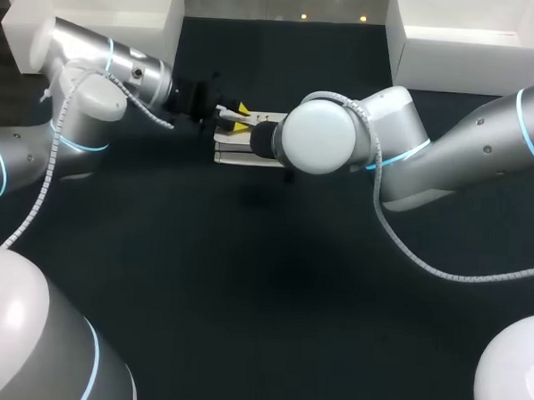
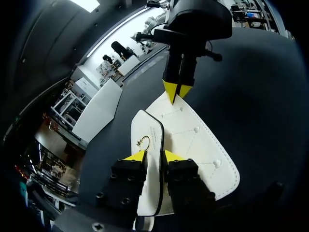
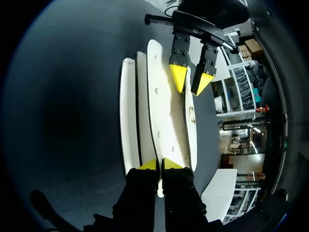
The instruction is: Pick up the bag, open it, inspect its contents, close it, and place it on the opposite side
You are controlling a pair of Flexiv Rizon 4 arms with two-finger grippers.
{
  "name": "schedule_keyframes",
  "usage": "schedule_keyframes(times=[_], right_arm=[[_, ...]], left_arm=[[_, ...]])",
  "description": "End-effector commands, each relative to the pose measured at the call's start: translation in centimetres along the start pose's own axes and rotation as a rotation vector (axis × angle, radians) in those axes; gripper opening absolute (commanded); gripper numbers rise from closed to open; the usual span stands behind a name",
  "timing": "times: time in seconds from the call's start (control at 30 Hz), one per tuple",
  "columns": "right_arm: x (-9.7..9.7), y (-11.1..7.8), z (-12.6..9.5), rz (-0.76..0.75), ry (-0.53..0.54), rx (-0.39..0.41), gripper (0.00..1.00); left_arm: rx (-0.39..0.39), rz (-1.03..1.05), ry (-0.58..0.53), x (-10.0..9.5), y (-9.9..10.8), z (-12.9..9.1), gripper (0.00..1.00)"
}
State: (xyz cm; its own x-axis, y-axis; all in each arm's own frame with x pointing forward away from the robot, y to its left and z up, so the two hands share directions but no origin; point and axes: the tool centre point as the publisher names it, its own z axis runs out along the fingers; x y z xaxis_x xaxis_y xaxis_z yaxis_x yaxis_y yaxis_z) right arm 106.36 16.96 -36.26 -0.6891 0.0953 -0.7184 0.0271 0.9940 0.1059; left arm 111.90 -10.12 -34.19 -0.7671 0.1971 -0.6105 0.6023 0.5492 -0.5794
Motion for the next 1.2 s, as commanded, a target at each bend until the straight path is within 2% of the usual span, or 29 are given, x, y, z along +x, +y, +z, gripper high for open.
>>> schedule_keyframes(times=[0.03, 0.2, 0.37, 0.53, 0.9, 1.03, 1.2], right_arm=[[0.1, 0.1, 0.1, 0.001, -0.004, 0.001, 0.00], [0.1, 0.1, 0.1, 0.001, -0.004, 0.001, 0.00], [0.1, 0.1, 0.1, 0.001, -0.004, 0.001, 0.00], [0.1, 0.1, 0.1, 0.001, -0.004, 0.001, 0.00], [0.1, 0.1, 0.1, 0.001, -0.004, 0.001, 0.00], [0.1, 0.1, 0.1, 0.001, -0.004, 0.001, 0.00], [0.1, 0.1, 0.1, 0.001, -0.004, 0.001, 0.00]], left_arm=[[0.008, 0.000, 0.008, -0.2, 0.1, 0.6, 0.00], [0.020, 0.000, 0.017, 0.5, 0.0, 0.4, 0.00], [0.001, -0.036, 0.017, 1.1, 1.1, -0.2, 0.00], [-0.006, -0.066, -0.014, 0.9, 1.6, -0.9, 0.00], [0.034, -0.012, 0.028, 1.5, -1.4, 0.7, 0.00], [0.029, -0.003, 0.019, 1.3, -1.5, 0.3, 0.00], [0.035, -0.062, -0.028, 0.2, -0.5, -0.6, 0.00]])
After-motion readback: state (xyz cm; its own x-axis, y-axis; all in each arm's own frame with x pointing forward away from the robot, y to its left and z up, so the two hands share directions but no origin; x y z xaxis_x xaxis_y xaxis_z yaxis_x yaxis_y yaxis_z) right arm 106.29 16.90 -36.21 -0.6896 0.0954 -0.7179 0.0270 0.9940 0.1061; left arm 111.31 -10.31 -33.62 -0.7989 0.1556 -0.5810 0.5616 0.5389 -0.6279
